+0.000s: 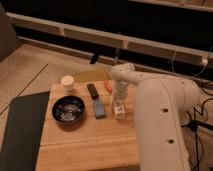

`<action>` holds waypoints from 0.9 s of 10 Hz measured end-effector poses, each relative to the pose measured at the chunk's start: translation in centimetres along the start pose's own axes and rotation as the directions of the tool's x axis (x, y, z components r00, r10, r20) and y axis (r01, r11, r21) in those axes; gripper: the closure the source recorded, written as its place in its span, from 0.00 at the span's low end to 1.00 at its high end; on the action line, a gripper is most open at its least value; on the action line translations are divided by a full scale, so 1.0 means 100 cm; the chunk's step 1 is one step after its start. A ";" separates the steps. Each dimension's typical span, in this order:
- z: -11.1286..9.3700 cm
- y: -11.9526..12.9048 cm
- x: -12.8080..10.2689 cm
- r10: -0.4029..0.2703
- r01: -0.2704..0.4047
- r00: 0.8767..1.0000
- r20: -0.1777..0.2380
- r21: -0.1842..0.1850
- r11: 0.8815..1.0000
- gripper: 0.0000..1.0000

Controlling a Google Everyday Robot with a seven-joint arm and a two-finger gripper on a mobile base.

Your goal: Place the bottle in the ceramic bowl

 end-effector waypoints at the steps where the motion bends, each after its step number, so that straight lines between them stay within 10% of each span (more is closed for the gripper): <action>1: -0.011 0.003 -0.001 0.000 0.000 1.000 0.021 -0.003 1.000 1.00; 6: -0.119 0.047 -0.010 -0.121 0.118 0.960 0.252 0.029 0.993 1.00; 9: -0.132 0.100 -0.013 -0.235 0.233 0.926 0.297 0.043 0.972 1.00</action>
